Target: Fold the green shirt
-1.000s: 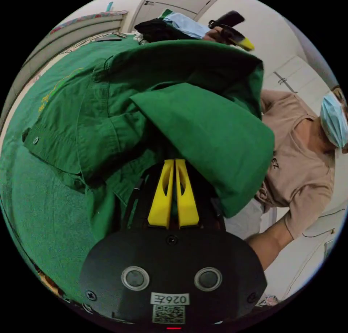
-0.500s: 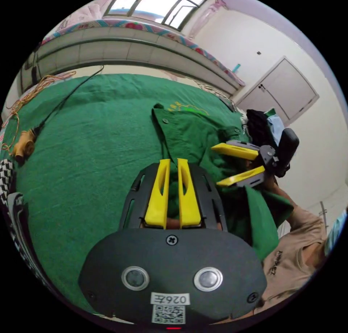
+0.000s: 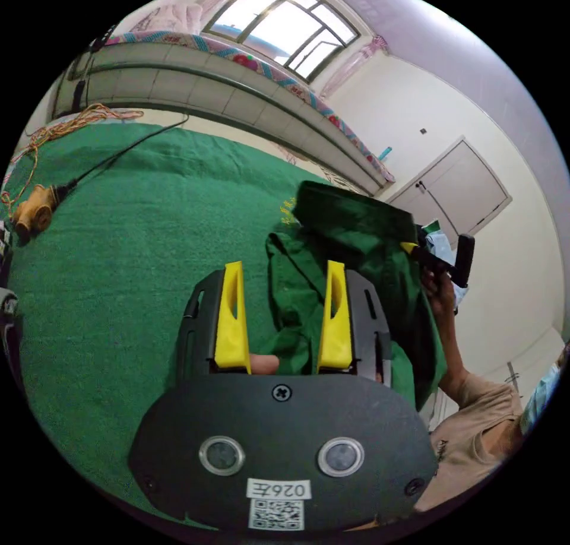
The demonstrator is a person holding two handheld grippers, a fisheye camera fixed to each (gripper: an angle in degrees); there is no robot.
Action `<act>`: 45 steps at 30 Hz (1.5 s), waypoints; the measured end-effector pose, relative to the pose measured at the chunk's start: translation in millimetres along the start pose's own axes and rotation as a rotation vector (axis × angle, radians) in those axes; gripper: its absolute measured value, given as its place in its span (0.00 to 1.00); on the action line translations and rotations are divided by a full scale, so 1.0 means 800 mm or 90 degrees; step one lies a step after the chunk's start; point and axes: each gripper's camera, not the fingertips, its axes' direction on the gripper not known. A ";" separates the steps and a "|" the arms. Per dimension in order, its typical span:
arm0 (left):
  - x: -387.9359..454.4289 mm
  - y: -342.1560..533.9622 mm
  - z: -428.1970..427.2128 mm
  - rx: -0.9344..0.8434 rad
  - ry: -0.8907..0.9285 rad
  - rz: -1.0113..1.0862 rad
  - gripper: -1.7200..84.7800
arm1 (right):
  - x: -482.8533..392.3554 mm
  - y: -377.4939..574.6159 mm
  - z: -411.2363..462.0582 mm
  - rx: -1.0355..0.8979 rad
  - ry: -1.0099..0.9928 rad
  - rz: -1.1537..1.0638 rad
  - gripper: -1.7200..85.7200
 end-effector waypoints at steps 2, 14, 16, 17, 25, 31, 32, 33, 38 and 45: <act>0.004 -0.007 0.013 -0.013 -0.017 0.009 0.27 | 0.062 0.002 -0.047 0.037 0.005 0.076 0.01; 0.135 0.035 0.119 -0.235 -0.225 0.339 0.02 | 0.264 0.063 -0.227 0.308 0.004 0.491 0.02; 0.129 0.033 0.103 -0.192 -0.218 0.318 0.02 | 0.251 0.038 -0.238 0.340 0.001 0.430 0.02; 0.118 0.027 0.080 -0.140 -0.160 0.277 0.02 | 0.246 0.032 -0.243 0.351 0.004 0.413 0.02; 0.050 -0.019 -0.055 0.121 -0.277 0.117 0.07 | 0.256 -0.020 -0.283 0.357 0.128 0.410 0.07; -0.014 0.007 -0.063 0.045 -0.269 0.012 0.06 | 0.300 -0.053 -0.273 0.289 0.126 0.474 0.09; -0.006 0.022 -0.061 0.030 -0.252 0.039 0.05 | 0.301 -0.057 -0.272 0.277 0.129 0.470 0.09; 0.006 0.038 -0.054 -0.007 -0.221 0.070 0.05 | 0.304 -0.066 -0.270 0.253 0.139 0.467 0.10; 0.101 0.110 -0.025 -0.128 -0.074 0.259 0.17 | 0.323 -0.075 -0.271 0.181 0.179 0.497 0.13; 0.184 0.215 0.086 -0.346 -0.205 0.439 0.14 | 0.356 -0.091 -0.197 -0.066 0.187 0.527 0.15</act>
